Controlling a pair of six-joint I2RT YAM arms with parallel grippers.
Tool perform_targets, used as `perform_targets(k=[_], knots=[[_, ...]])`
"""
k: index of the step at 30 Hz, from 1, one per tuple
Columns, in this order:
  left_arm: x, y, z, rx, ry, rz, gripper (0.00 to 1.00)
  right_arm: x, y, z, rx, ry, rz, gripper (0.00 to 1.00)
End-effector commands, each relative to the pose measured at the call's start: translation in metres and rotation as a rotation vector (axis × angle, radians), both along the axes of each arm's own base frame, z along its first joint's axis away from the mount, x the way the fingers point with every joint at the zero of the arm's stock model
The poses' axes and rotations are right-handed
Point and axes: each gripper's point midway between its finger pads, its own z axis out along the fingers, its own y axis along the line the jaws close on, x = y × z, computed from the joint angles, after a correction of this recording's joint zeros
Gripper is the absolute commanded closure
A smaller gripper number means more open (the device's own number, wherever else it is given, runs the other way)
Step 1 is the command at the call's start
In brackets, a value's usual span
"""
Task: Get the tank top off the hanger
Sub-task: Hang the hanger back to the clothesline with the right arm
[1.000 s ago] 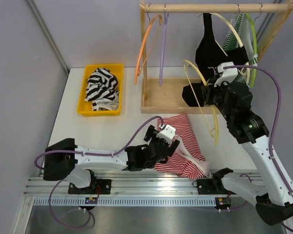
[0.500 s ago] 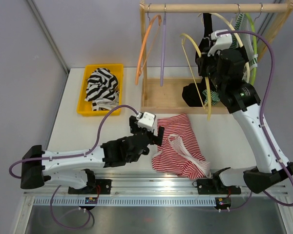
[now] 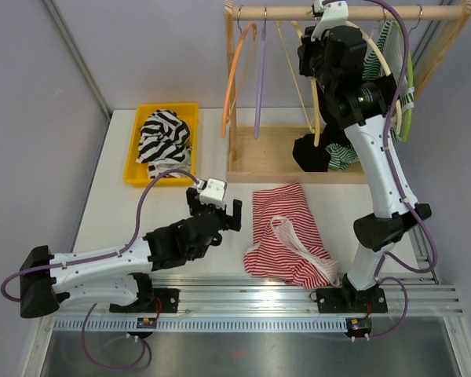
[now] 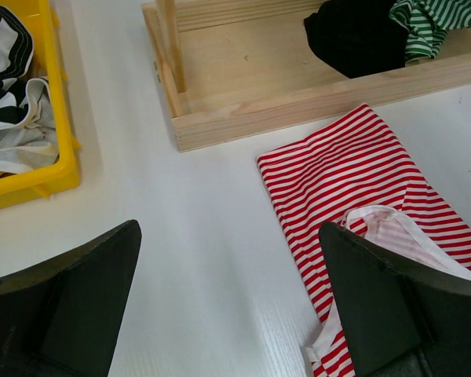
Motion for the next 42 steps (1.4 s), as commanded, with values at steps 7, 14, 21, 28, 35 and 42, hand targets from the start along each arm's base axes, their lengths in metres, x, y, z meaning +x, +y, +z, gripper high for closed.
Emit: perform_targets(k=[7, 14, 21, 28, 35, 42], knots=[[0.006, 0.030, -0.004, -0.064, 0.006, 0.067, 0.01, 0.016, 0.030, 0.051, -0.003, -0.156, 0.032, 1.00], [0.007, 0.046, -0.004, -0.080, 0.000, 0.094, 0.01, 0.035, 0.048, 0.036, -0.001, -0.156, 0.050, 1.00], [0.008, 0.055, -0.009, -0.083, 0.000, 0.111, 0.01, 0.049, 0.062, 0.013, -0.014, -0.119, 0.058, 1.00], [0.009, 0.056, -0.009, -0.084, -0.001, 0.111, 0.01, 0.049, 0.070, -0.002, -0.043, -0.089, 0.054, 1.00], [0.008, 0.057, -0.008, -0.092, -0.001, 0.110, 0.01, 0.031, 0.070, 0.020, -0.039, -0.135, 0.035, 0.79], [0.007, 0.057, -0.007, -0.098, -0.001, 0.104, 0.01, -0.002, 0.068, 0.050, -0.031, -0.225, 0.027, 0.22]])
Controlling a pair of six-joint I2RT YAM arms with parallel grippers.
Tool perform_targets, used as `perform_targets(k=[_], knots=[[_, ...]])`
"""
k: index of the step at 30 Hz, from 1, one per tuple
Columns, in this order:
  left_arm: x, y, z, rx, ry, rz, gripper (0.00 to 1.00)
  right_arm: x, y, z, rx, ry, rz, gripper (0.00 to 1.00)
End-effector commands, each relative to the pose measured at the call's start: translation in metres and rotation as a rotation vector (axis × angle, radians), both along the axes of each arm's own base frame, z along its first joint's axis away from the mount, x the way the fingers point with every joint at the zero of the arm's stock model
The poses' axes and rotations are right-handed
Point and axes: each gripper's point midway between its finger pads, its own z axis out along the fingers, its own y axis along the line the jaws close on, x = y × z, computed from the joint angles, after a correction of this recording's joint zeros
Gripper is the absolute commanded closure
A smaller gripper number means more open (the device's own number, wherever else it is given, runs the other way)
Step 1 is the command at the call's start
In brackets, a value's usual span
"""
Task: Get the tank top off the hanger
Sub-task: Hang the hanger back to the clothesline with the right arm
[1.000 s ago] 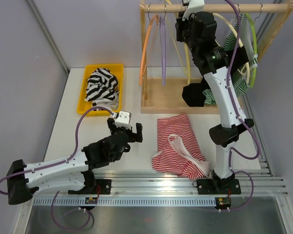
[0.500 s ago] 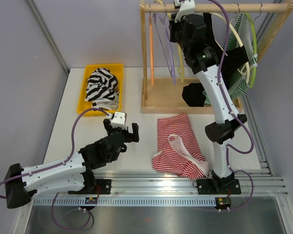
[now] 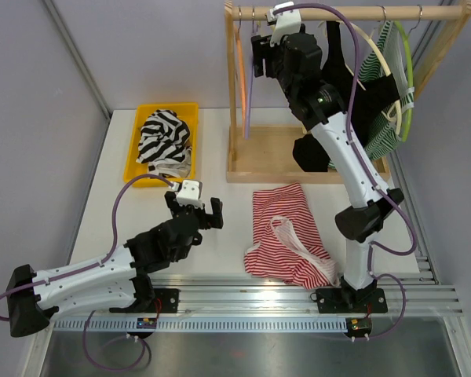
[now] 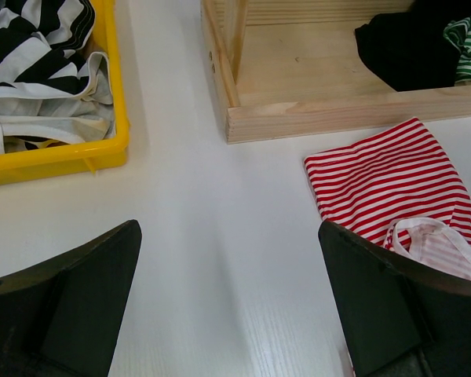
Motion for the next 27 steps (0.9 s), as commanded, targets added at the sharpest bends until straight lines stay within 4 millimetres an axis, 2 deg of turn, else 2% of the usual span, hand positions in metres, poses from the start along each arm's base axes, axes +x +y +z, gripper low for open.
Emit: perform_targets(k=[1, 3, 8, 11, 16, 17, 18, 20, 23, 24, 26, 27], knots=[[0.000, -0.001, 0.006, -0.044, -0.010, -0.006, 0.01, -0.044, -0.014, 0.065, 0.054, -0.162, -0.013, 0.16], [-0.001, -0.001, 0.006, -0.047, -0.012, -0.008, 0.01, -0.057, -0.010, 0.070, 0.059, -0.184, -0.001, 0.15], [-0.001, 0.000, 0.006, -0.046, -0.010, -0.008, 0.01, -0.096, -0.016, 0.088, 0.079, -0.249, 0.001, 0.14], [-0.002, -0.001, 0.004, -0.045, -0.006, -0.011, 0.01, -0.121, -0.024, 0.098, 0.099, -0.280, 0.005, 0.13], [-0.002, -0.008, 0.000, -0.045, 0.004, -0.037, 0.01, -0.163, -0.044, 0.101, 0.139, -0.288, 0.023, 0.11], [-0.002, -0.010, 0.001, -0.047, 0.004, -0.042, 0.01, -0.168, -0.046, 0.099, 0.142, -0.278, 0.027, 0.04], [-0.002, -0.013, -0.001, -0.045, 0.011, -0.056, 0.01, -0.170, -0.047, 0.090, 0.146, -0.250, 0.032, 0.01], [-0.002, -0.017, -0.002, -0.051, 0.012, -0.068, 0.01, -0.184, -0.060, 0.082, 0.144, -0.216, 0.032, 0.00], [-0.003, -0.025, -0.005, -0.055, 0.029, -0.091, 0.01, -0.199, -0.072, 0.057, 0.151, -0.155, 0.038, 0.01], [-0.004, -0.027, -0.006, -0.056, 0.033, -0.101, 0.01, -0.206, -0.077, 0.040, 0.150, -0.113, 0.036, 0.00], [-0.005, -0.034, -0.008, -0.067, 0.043, -0.127, 0.01, -0.211, -0.082, 0.021, 0.150, -0.072, 0.034, 0.00], [-0.006, -0.036, -0.011, -0.065, 0.051, -0.138, 0.01, -0.216, -0.084, 0.001, 0.152, -0.040, 0.037, 0.00]])
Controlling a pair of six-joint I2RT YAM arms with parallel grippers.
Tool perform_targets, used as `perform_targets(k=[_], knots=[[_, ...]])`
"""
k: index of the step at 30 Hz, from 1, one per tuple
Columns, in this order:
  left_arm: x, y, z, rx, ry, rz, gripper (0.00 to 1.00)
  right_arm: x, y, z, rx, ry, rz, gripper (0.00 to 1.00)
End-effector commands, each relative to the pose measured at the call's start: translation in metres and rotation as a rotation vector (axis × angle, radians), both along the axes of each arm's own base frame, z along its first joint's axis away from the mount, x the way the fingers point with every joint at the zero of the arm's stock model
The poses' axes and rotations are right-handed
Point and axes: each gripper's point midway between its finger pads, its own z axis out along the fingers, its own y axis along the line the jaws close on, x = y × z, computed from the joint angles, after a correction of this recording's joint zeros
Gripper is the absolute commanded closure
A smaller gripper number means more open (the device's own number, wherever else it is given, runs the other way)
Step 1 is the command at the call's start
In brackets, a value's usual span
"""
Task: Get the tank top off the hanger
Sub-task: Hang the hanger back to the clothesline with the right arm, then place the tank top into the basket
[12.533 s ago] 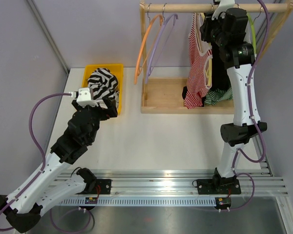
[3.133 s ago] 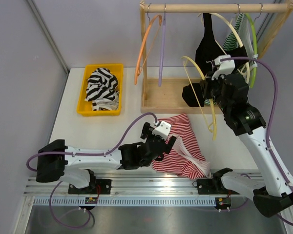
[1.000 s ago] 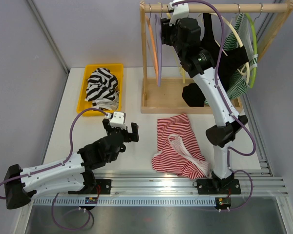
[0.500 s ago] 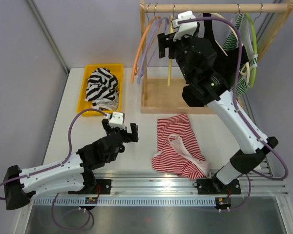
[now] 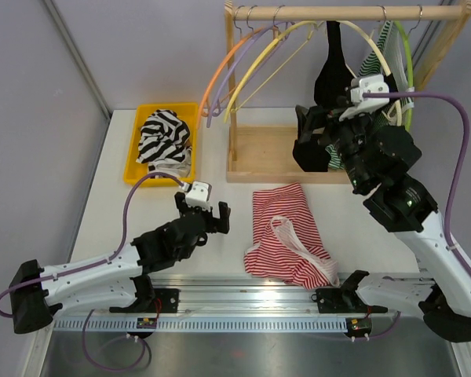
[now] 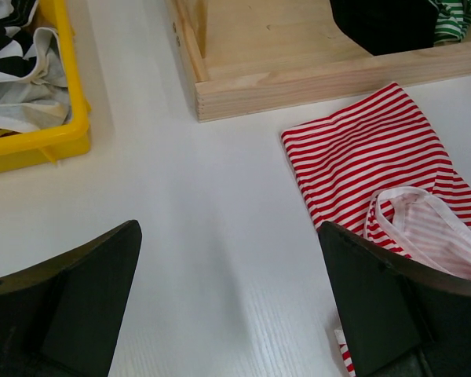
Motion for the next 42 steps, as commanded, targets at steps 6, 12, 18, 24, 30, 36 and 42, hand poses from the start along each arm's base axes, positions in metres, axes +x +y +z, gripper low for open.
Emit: perform_targets(k=[6, 12, 18, 24, 30, 36, 42], knots=[[-0.006, -0.045, 0.001, -0.116, 0.023, -0.156, 0.01, -0.018, -0.020, -0.134, -0.029, 0.288, -0.055, 0.01], [-0.013, -0.084, -0.017, -0.123, 0.078, -0.254, 0.01, -0.033, -0.044, -0.175, -0.031, 0.347, -0.120, 0.00], [-0.033, -0.132, -0.026, -0.126, 0.109, -0.376, 0.01, -0.047, -0.071, -0.198, -0.036, 0.386, -0.204, 0.01], [-0.069, -0.198, -0.028, -0.085, 0.126, -0.528, 0.01, -0.055, -0.080, -0.201, -0.002, 0.389, -0.219, 0.00], [-0.092, -0.242, -0.028, -0.094, 0.141, -0.631, 0.01, -0.059, -0.086, -0.199, 0.007, 0.391, -0.231, 0.01], [-0.110, -0.269, -0.056, -0.009, 0.193, -0.681, 0.01, -0.063, -0.090, -0.195, 0.028, 0.378, -0.228, 0.01], [-0.116, -0.270, -0.109, 0.120, 0.310, -0.665, 0.01, -0.064, -0.090, -0.194, 0.035, 0.374, -0.226, 0.00]])
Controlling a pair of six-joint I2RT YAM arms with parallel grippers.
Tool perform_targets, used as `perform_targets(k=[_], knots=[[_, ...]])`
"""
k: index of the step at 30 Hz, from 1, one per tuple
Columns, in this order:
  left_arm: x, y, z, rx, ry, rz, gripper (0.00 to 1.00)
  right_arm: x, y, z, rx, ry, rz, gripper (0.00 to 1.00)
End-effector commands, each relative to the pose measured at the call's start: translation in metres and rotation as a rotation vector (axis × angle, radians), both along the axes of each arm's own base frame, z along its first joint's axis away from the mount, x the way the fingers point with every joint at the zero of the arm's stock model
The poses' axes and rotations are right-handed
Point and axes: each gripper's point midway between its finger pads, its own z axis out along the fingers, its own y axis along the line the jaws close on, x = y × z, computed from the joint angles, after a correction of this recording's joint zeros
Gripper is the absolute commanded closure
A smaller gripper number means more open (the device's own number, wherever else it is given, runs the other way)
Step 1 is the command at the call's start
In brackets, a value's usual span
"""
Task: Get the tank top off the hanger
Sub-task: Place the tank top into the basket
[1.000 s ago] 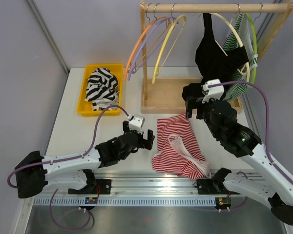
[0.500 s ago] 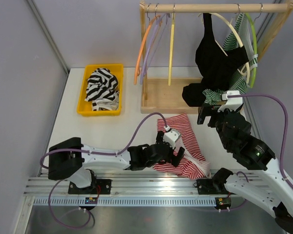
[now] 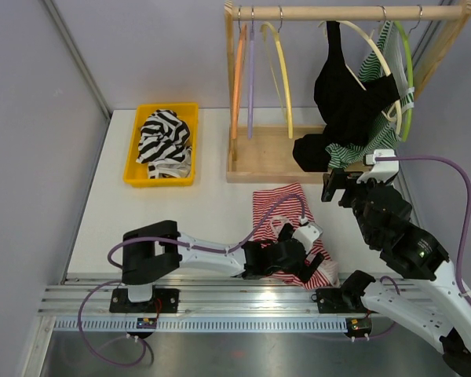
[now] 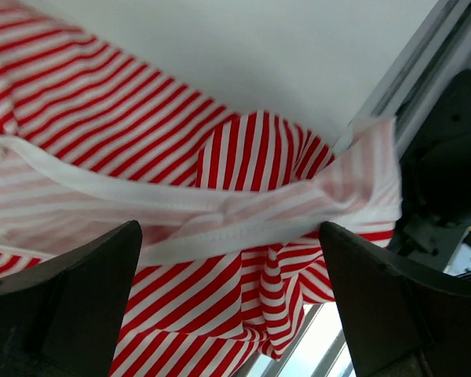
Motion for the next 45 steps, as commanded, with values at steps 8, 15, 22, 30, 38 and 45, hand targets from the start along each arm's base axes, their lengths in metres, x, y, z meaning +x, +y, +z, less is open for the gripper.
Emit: perform_targets(k=[8, 15, 22, 30, 38, 45], knots=[[0.002, 0.026, -0.068, 0.254, 0.076, 0.107, 0.01, -0.002, -0.003, 0.006, 0.032, -0.019, -0.015, 0.01], [0.003, 0.033, -0.087, 0.292, 0.084, 0.128, 0.27, -0.006, -0.008, 0.009, 0.039, -0.028, -0.021, 0.01], [0.014, 0.050, -0.097, 0.305, 0.100, 0.177, 1.00, -0.008, -0.010, 0.009, 0.047, -0.035, -0.026, 0.01], [0.039, 0.100, -0.052, 0.247, -0.024, 0.353, 1.00, -0.008, -0.011, 0.008, 0.052, -0.036, -0.031, 0.00], [0.075, 0.166, 0.027, 0.081, -0.106, 0.535, 1.00, -0.009, -0.011, 0.006, 0.059, -0.041, -0.029, 0.00], [0.139, 0.239, 0.078, 0.006, -0.167, 0.748, 1.00, -0.009, -0.012, 0.007, 0.061, -0.044, -0.031, 0.01]])
